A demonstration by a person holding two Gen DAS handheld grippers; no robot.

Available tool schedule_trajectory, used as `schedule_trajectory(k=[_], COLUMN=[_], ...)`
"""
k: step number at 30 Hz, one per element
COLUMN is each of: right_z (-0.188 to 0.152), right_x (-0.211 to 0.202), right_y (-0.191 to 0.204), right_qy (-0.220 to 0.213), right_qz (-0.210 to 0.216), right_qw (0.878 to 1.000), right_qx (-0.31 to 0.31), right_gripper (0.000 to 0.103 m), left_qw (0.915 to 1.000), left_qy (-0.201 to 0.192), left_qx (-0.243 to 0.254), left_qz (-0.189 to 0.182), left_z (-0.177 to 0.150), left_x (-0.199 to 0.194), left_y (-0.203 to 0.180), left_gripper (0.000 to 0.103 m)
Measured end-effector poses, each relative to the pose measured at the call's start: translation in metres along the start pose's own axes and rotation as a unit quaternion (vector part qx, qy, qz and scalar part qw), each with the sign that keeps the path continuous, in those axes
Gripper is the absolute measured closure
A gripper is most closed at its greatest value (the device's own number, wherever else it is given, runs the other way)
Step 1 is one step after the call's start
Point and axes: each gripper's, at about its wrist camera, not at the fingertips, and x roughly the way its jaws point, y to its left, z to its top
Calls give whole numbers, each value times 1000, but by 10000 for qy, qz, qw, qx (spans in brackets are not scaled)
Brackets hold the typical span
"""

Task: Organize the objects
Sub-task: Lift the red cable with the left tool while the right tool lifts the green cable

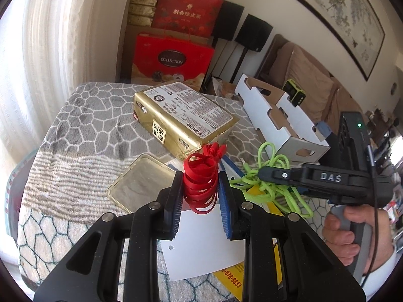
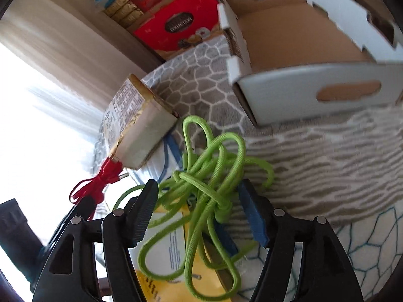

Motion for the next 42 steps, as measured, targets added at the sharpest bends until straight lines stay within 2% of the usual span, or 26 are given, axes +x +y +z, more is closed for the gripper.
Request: schedule_trajectory(k=[2, 4, 5, 10, 16, 24, 31, 35, 42], right_z=[-3, -9, -13, -23, -25, -18, -32, -37, -56], right_x=[5, 8, 9, 5, -12, -30, -53, -74, -124], right_y=[11, 22, 28, 35, 46, 58, 59, 47, -2], right_qy=[12, -66, -139, -347, -701, -888, -1074, -1313, -1654], right_qz=[-308, -643, -750, -924, -936, -863, -742, -797, -788], right_qw=[9990, 9949, 9917, 9856, 9804, 9740, 9668, 9596, 9556], right_qx=[-313, -771, -1034, -1371, -1584, -1897, -2196, -2356, -2307], right_gripper=[58, 68, 76, 84, 87, 87, 87, 87, 87], left_qw=[10000, 10000, 10000, 10000, 9997, 9993, 9978, 9947, 9935], left_qy=[-24, -41, -42, -34, -88, -176, -381, -552, -608], left_qx=[17, 8, -1, -64, 91, 120, 40, 121, 200], left_qz=[24, 24, 32, 55, 200, 320, 537, 856, 936], left_z=[-1, -2, -3, -5, -5, -5, -7, -9, -23], left_x=[-1, -1, -1, 0, -3, -8, -20, -24, -26], left_y=[0, 1, 1, 5, 1, -2, -1, -7, -27], left_gripper=[79, 79, 79, 79, 79, 79, 79, 79, 79])
